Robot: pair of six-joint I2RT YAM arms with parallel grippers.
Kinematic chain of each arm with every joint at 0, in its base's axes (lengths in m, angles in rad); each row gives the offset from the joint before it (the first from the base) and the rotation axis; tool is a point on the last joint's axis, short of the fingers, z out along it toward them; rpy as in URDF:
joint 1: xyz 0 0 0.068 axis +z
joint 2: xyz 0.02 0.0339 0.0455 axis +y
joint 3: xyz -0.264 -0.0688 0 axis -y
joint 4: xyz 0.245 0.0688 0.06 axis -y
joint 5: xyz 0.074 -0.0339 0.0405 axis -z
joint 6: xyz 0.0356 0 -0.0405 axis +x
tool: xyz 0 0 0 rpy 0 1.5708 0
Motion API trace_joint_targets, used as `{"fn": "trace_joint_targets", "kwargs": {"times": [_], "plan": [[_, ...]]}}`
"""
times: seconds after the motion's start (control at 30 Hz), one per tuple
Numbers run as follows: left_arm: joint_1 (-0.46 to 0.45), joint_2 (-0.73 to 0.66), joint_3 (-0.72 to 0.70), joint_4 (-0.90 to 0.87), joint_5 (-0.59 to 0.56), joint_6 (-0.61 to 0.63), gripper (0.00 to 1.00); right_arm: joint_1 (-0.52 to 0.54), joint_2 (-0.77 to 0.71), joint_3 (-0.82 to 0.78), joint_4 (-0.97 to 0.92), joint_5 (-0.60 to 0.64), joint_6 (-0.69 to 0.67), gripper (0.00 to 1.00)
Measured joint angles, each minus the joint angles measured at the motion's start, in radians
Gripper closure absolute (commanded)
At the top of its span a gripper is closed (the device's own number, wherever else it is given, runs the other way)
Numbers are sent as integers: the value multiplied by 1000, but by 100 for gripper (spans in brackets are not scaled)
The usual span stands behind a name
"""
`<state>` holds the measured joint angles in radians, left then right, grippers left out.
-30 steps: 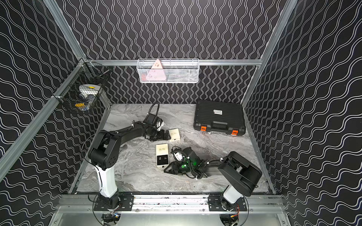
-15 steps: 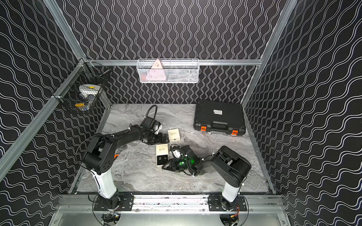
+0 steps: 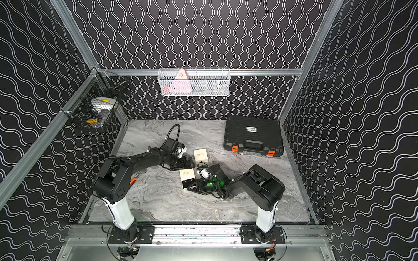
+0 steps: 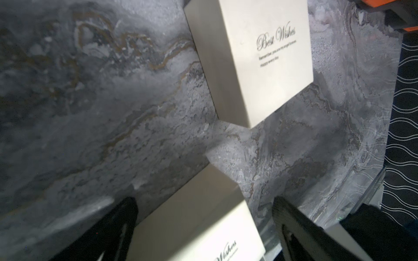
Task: Place the earrings into the drawer-style jewelry box
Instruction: Close the drawer of the jewelry box.
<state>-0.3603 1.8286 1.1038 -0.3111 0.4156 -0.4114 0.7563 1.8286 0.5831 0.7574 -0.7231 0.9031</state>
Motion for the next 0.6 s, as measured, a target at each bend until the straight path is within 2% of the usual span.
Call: {"fn": "trace_joint_targets", "kwargs": {"times": [0.6], "plan": [[3,-39,-52,13,-21,-12,1,-5,130,131,33,12,2,45]]}}
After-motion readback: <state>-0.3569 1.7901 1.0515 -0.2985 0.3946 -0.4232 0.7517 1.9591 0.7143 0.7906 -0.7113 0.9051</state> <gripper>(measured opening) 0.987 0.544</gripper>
